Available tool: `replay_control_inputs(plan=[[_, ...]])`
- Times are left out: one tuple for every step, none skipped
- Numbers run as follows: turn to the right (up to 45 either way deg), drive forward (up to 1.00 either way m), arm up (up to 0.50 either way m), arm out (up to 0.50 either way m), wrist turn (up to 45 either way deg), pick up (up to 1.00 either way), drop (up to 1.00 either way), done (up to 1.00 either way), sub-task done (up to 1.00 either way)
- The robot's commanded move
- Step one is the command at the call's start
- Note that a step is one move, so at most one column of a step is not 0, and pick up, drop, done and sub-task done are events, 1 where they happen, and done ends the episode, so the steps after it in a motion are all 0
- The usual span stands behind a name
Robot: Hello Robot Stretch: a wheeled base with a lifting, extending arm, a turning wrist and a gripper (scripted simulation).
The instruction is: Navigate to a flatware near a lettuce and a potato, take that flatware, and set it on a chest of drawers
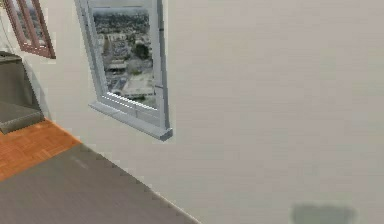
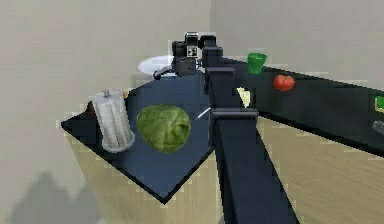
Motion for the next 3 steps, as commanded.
replay_control_inputs(plan=[[0.0,0.0,0.0,0.0,-45.0,0.0,0.0,0.0,0.0],[0.0,0.0,0.0,0.0,-45.0,0.0,0.0,0.0,0.0],[0.0,0.0,0.0,0.0,-21.0,0.0,0.0,0.0,0.0]])
